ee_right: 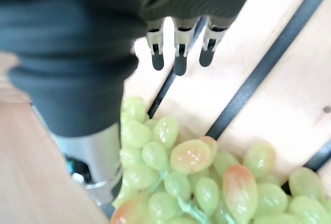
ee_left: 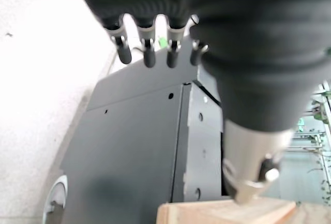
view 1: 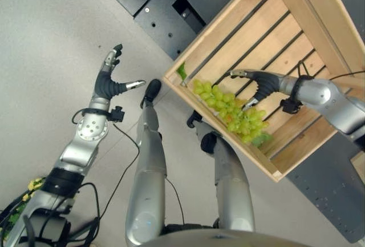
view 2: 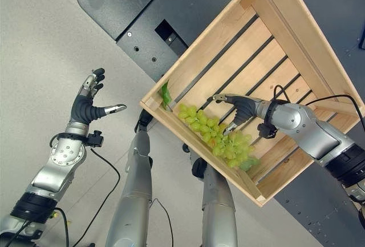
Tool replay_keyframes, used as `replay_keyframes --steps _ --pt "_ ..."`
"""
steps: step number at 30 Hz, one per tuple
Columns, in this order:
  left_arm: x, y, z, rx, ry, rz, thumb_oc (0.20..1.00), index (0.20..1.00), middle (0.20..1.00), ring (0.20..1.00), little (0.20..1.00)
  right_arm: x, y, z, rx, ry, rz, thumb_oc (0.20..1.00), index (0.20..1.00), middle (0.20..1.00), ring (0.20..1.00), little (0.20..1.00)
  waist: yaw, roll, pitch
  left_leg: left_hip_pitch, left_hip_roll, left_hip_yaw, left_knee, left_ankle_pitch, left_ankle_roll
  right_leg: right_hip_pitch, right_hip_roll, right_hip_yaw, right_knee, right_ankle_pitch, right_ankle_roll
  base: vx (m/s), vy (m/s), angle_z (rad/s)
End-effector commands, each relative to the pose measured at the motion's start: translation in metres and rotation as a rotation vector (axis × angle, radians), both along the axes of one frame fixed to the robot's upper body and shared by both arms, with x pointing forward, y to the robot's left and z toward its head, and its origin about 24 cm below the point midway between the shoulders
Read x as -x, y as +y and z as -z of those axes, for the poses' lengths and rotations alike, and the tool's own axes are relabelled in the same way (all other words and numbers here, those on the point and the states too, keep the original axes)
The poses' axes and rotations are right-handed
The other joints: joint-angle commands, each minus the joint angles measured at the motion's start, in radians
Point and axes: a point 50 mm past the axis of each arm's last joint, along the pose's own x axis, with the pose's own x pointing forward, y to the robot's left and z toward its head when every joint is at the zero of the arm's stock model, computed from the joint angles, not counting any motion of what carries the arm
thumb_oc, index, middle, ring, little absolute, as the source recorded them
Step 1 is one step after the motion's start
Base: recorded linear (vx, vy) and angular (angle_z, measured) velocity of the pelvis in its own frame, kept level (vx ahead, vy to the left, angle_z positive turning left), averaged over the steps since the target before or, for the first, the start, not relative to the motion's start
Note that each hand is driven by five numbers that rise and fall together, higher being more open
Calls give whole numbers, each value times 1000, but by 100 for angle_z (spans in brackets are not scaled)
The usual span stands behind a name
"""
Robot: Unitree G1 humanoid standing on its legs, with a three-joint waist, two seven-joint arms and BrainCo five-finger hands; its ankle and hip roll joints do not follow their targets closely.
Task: Pick up the fruits from the basket on one side to the basket on the other side
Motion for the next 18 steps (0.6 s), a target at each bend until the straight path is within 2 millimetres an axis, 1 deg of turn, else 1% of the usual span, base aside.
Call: replay_keyframes --steps 1,7,11,12,13,14,15,16,18 --pt "12 -9 -10 -14 -90 46 1000 1000 1000 1000 1000 10 9 5 10 27 -86 1000 1000 1000 1000 1000 -28 8 -4 61 -26 32 -72 4 68 113 22 14 -87 -68 151 0 0 0" --pt "12 -6 -8 -18 -76 36 1000 1000 1000 1000 1000 13 8 12 3 52 -84 1000 1000 1000 1000 1000 -26 10 -4 57 -29 31 -73 3 70 108 21 14 -84 -69 152 0 0 0" --pt "12 -7 -8 -14 -81 40 1000 1000 1000 1000 1000 13 14 12 -7 51 -106 1000 1000 1000 1000 1000 -22 10 -4 53 -29 30 -73 2 71 106 21 14 -84 -69 151 0 0 0" --pt "12 -7 -9 -15 -81 42 1000 1000 1000 1000 1000 12 17 12 -11 52 -113 1000 1000 1000 1000 1000 -20 12 -4 52 -30 30 -74 2 71 104 20 14 -84 -70 152 0 0 0" --pt "10 -10 -9 -16 -81 50 1000 1000 1000 1000 1000 11 23 15 -16 59 -129 1000 1000 1000 1000 1000 -16 16 -4 50 -31 28 -75 3 73 100 20 14 -85 -69 152 0 0 0" --pt "10 -10 -9 -15 -81 49 1000 1000 1000 1000 1000 10 24 15 -16 58 -130 1000 1000 1000 1000 1000 -17 16 -4 50 -30 27 -76 3 73 100 20 13 -85 -69 152 0 0 0" --pt "10 -13 -8 -12 -80 57 1000 1000 1000 1000 1000 8 30 18 -30 67 -143 1000 1000 1000 1000 1000 -12 24 -4 48 -31 25 -79 5 74 97 20 13 -84 -69 151 0 0 0" --pt "10 -13 -8 -12 -80 56 1000 1000 1000 1000 1000 8 31 18 -30 66 -143 1000 1000 1000 1000 1000 -13 23 -4 48 -31 24 -79 5 74 96 20 13 -84 -69 151 0 0 0" --pt "9 -14 -7 -7 -76 58 1000 1000 1000 1000 1000 6 38 20 -40 67 -164 1000 1000 1000 1000 1000 -10 30 -4 46 -32 23 -83 7 75 93 20 12 -80 -70 151 0 0 0"
